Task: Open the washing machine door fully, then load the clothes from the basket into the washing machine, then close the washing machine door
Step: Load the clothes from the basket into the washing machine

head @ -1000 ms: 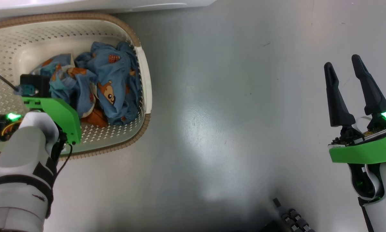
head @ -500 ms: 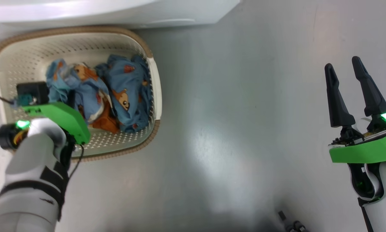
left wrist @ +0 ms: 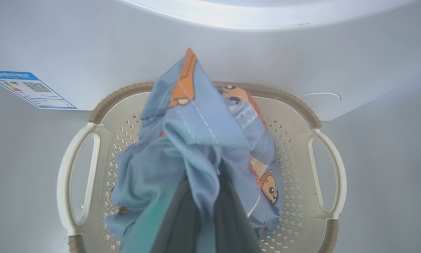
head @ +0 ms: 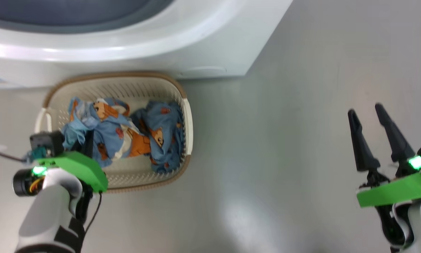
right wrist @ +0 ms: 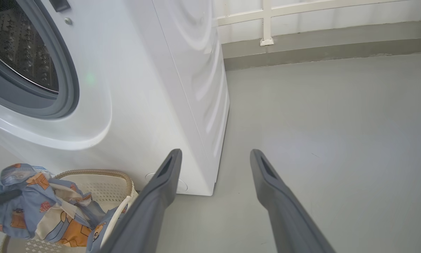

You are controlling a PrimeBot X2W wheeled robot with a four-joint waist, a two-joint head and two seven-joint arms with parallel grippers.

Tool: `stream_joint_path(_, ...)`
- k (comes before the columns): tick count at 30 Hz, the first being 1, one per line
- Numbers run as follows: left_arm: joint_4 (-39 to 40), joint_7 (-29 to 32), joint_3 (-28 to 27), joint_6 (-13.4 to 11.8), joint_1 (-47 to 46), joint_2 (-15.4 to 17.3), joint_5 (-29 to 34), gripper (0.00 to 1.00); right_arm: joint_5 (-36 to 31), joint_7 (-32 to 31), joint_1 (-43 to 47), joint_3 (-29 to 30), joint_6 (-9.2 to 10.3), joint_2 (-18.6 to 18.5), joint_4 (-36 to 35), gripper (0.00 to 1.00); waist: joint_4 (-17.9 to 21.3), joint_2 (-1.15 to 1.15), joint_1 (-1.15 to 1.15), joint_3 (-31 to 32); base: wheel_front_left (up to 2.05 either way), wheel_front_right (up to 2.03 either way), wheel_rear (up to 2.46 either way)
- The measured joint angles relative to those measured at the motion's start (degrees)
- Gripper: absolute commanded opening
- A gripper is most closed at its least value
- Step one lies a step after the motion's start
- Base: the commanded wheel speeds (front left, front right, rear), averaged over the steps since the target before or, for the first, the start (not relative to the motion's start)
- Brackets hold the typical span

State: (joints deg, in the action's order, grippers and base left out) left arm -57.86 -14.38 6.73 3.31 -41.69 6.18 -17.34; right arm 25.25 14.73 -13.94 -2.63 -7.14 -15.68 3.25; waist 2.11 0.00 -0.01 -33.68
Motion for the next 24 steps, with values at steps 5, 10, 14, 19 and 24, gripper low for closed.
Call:
stream_joint_path(5, 7.2, 0.0, -1.67, 0.57, 6.27, -0.19, 2.63, 0.0, 0.0, 0.0, 4.09, 0.07, 0.0, -0.03, 1.0, 1.0, -0.64, 0.0, 0.0, 5.28, 0.0, 0.0, 0.0)
stream_joint_path(10, 13.9, 0.0, -2.96, 1.14, 11.93, -0.6, 5.2, 0.0, 0.0, 0.0, 7.87, 0.22, 0.0, -0.26, 1.4, 1.0, -1.25, 0.0, 0.0, 10.34, 0.0, 0.0, 0.0)
stream_joint_path(14, 18.93, 0.0, -4.74, 1.6, 16.9, -1.34, 6.3, 0.0, -0.05, -0.01, 10.37, 1.14, 0.0, -0.26, 1.66, 1.0, -1.65, 0.0, 0.0, 14.06, 0.0, 0.0, 0.0)
stream_joint_path(19, 26.18, 0.0, -6.83, 2.12, 23.2, -1.7, 7.56, 0.0, -0.45, -0.01, 13.09, 1.45, 0.0, -0.16, 1.97, 1.0, -1.91, 0.0, 0.0, 18.33, 0.0, 0.0, 0.0)
stream_joint_path(24, 34.14, 0.0, -8.22, 2.58, 30.25, -1.99, 9.39, 0.0, -0.48, -0.01, 15.93, 1.71, 0.0, 0.35, 2.03, 1.0, -1.91, 0.0, 0.0, 22.03, 0.0, 0.0, 0.0)
